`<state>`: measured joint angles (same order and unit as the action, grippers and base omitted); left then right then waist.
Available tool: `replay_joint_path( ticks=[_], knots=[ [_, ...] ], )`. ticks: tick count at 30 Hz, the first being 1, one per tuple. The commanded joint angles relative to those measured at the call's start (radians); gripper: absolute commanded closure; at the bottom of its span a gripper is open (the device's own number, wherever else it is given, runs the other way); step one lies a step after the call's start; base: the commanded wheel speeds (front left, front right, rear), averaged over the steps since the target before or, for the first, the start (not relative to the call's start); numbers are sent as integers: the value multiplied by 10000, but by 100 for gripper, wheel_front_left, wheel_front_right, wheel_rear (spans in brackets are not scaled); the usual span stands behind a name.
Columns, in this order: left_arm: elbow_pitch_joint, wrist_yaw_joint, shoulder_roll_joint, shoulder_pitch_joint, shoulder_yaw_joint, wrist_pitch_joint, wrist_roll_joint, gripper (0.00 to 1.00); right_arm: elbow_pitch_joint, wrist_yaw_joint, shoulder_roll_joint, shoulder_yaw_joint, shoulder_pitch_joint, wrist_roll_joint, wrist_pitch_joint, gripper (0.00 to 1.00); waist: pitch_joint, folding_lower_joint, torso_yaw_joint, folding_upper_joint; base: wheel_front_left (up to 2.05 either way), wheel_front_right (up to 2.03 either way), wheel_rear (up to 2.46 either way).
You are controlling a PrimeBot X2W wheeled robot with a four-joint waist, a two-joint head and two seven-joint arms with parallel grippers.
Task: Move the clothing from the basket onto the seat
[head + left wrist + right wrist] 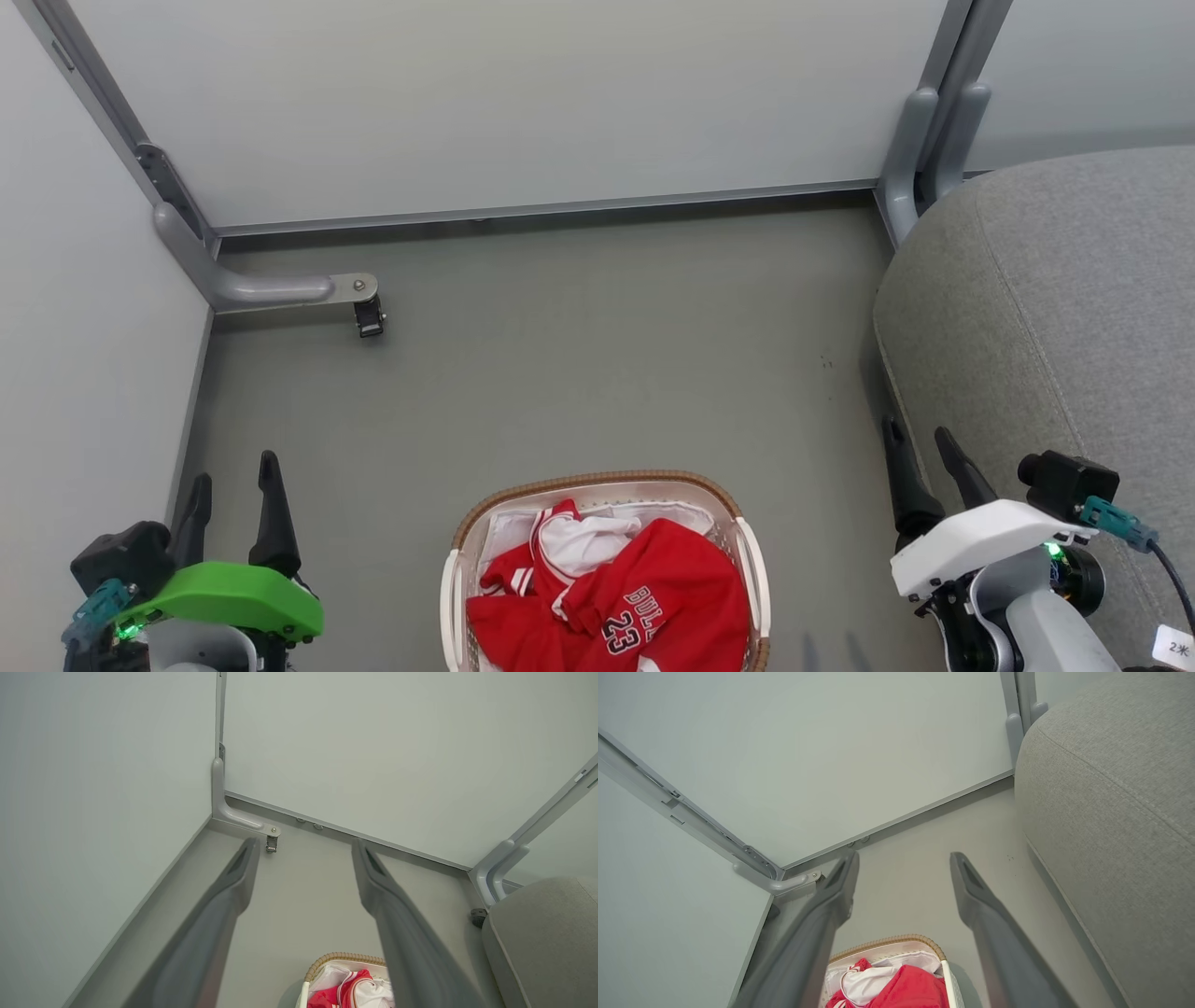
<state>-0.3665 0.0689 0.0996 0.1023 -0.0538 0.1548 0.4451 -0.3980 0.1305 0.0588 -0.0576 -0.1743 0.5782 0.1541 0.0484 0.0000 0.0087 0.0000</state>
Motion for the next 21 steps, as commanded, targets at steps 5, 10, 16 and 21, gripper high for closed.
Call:
replay_joint_path(
  ticks=[5,10,16,21],
  knots=[
    [-111,-205,189,-22,168,199,-761,0,-132,2,96,-48,-165,-760,212,0,17,0,24,0,0,0,0],
    [-206,-315,254,-43,253,317,-1162,0,-255,3,82,-53,-197,-1283,328,0,31,0,45,0,0,0,0],
    [-185,-407,271,-133,282,445,-1623,0,-338,3,53,-18,-143,-1899,450,0,18,0,72,0,0,0,0],
    [-176,-430,252,-224,284,553,-2013,0,-432,3,18,-47,-127,-2317,561,0,27,0,88,0,0,0,0]
  ],
)
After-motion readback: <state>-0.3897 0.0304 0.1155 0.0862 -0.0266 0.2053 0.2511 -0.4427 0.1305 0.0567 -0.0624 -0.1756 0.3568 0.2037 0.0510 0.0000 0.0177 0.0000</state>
